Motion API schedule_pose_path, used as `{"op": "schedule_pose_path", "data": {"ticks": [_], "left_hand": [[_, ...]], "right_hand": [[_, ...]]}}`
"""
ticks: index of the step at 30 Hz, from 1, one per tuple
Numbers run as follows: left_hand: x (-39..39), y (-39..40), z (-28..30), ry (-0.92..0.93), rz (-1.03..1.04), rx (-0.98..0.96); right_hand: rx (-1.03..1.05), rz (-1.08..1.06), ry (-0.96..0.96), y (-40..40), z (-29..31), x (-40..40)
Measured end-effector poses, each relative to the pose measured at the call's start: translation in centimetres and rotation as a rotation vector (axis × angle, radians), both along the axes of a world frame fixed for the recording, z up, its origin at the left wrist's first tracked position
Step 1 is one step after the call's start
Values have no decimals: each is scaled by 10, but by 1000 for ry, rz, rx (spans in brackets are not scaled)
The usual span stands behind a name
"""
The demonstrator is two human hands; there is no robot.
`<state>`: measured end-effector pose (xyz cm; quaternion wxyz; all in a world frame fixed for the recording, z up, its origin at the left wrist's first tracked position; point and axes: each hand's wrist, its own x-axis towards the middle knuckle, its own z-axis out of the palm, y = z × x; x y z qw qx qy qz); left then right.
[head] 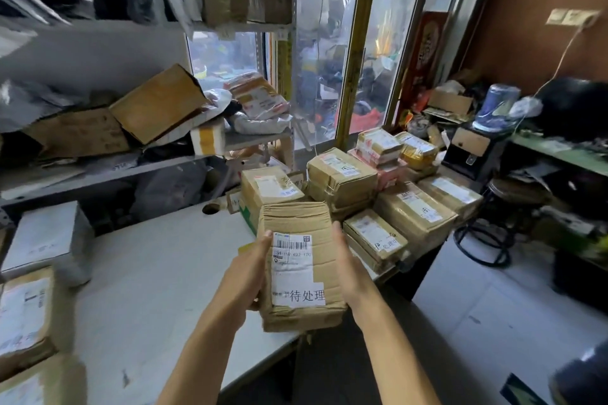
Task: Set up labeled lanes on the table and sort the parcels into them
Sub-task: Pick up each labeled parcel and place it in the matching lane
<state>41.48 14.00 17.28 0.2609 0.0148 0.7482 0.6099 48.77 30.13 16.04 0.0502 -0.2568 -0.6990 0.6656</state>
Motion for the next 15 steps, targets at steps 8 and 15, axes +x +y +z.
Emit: {"op": "schedule_pose_path", "data": {"ticks": [8, 15], "left_hand": [[-62, 90, -3, -52, 52, 64], [-106, 123, 7, -24, 138, 92]], "right_hand": [[8, 25, 19, 97, 3, -70], [-65, 95, 60, 141, 5, -138]]}}
